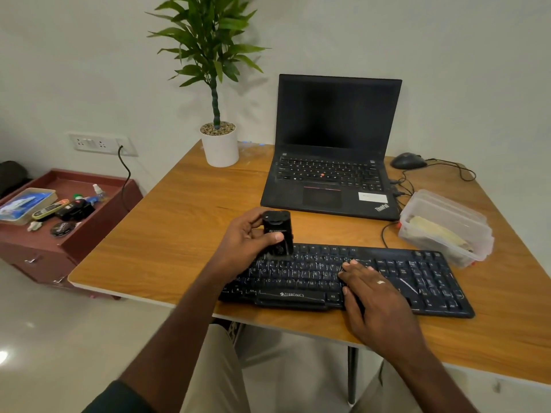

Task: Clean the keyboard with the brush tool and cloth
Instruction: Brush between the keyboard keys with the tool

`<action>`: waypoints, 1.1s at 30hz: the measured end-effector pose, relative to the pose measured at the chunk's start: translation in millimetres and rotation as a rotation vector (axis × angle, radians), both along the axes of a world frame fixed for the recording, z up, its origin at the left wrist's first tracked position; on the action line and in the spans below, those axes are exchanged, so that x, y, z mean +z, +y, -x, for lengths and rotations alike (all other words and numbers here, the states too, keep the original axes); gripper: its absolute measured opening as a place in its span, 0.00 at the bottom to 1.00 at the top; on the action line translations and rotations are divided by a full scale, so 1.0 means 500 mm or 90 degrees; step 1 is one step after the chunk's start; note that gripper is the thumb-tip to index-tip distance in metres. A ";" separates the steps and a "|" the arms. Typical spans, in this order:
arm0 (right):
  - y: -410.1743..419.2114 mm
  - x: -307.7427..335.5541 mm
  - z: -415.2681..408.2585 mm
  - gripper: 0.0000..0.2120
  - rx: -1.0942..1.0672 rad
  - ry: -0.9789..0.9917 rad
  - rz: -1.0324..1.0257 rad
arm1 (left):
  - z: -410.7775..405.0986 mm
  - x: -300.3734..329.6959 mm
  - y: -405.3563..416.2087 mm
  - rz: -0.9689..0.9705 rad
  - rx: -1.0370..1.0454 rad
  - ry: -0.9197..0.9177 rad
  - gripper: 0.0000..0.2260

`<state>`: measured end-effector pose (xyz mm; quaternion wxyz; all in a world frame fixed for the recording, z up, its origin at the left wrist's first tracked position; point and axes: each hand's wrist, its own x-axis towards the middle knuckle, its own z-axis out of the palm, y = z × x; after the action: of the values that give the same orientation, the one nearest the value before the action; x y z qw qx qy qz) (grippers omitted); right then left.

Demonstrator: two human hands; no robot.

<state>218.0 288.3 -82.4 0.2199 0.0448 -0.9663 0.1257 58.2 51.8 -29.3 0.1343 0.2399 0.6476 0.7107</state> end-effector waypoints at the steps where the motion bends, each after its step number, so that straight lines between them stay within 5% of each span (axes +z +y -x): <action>1: 0.000 0.000 0.000 0.20 -0.001 -0.002 0.002 | -0.002 -0.001 0.008 -0.018 -0.001 -0.016 0.16; 8: 0.002 0.001 0.001 0.19 0.001 0.000 0.002 | 0.009 0.012 -0.061 -0.080 0.151 -0.010 0.13; 13: 0.003 -0.003 0.002 0.19 -0.001 -0.001 -0.001 | 0.001 0.011 -0.057 0.015 0.092 0.033 0.15; 19: 0.001 0.000 -0.001 0.18 0.001 0.005 -0.001 | -0.013 0.001 0.042 -0.008 0.021 0.020 0.17; 28: 0.002 -0.003 0.002 0.18 0.002 0.005 0.007 | 0.003 0.015 -0.029 -0.037 0.146 -0.001 0.14; 33: 0.002 -0.003 0.001 0.18 0.002 0.009 0.010 | -0.002 0.007 -0.006 0.027 0.062 0.037 0.16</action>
<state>217.5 289.3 -83.9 0.2266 0.0455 -0.9637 0.1338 59.0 48.7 -25.8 0.0856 0.2258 0.6771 0.6951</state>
